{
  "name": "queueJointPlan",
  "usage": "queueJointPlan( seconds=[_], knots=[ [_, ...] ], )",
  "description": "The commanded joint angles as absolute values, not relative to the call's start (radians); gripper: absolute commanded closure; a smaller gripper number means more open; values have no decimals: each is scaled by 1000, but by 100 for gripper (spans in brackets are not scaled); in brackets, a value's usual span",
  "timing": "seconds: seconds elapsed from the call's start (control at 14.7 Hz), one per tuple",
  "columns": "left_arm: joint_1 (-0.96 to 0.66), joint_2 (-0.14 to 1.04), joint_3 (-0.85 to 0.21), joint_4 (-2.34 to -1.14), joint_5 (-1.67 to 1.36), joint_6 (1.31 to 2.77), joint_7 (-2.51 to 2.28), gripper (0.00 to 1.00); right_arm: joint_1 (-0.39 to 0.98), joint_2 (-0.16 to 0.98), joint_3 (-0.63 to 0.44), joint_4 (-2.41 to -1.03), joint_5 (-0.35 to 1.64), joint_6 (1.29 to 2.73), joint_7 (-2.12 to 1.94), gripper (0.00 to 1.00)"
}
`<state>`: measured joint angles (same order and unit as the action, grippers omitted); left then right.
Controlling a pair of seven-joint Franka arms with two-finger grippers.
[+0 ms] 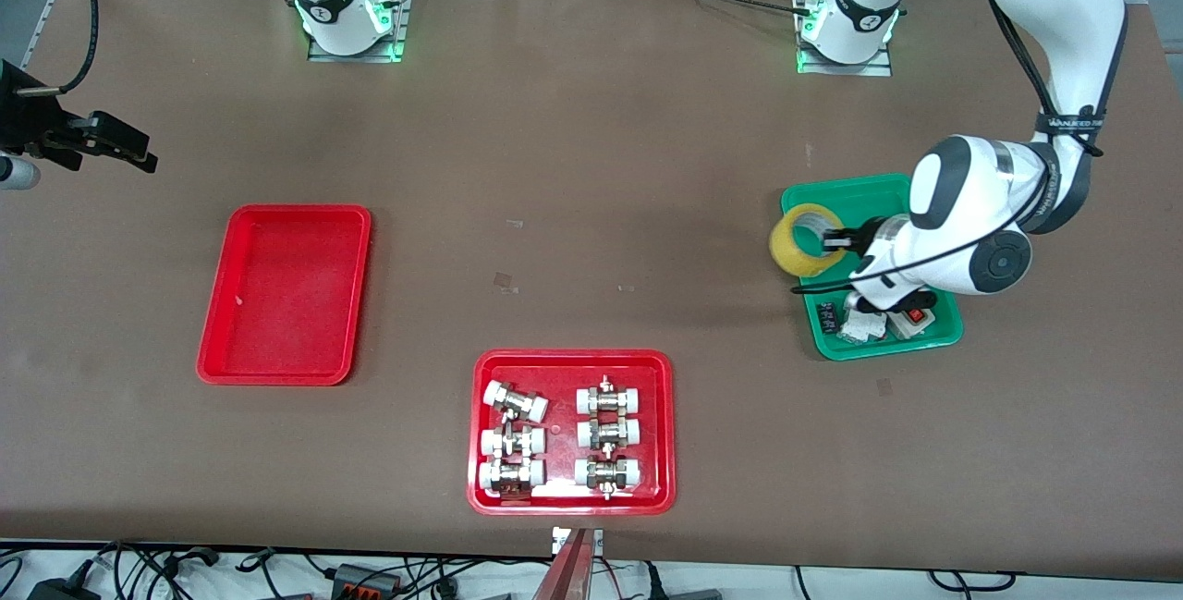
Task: Left arm passes tape to right arm into tray
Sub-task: 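Carry the tape with the left gripper while the right gripper approaches it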
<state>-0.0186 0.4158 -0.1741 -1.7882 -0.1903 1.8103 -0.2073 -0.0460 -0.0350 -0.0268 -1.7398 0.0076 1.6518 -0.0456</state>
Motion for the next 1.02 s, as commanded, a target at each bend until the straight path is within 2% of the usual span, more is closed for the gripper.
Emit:
queueJointPlan(
  seconds=[0.0,0.14,0.34,0.68,0.95],
  knots=[
    [-52,454,-215,-1685,-320,1778,-254,99,-41,-46,-11,-1750,26,1622,-40,0],
    [-122,520,-215,-1599,-415,1778,-299,99,3,-19,-11,-1744,50,1580,-40,0],
    [-205,645,-215,-1462,-575,1796,-440,100,25,63,-11,-1737,223,1591,-41,0],
    [-349,787,-215,-1356,-854,2069,-603,100,41,285,-8,-1620,593,1600,-135,0],
    [-414,827,-215,-1344,-963,2253,-710,99,133,406,-2,-1563,660,1722,-245,0]
  ],
)
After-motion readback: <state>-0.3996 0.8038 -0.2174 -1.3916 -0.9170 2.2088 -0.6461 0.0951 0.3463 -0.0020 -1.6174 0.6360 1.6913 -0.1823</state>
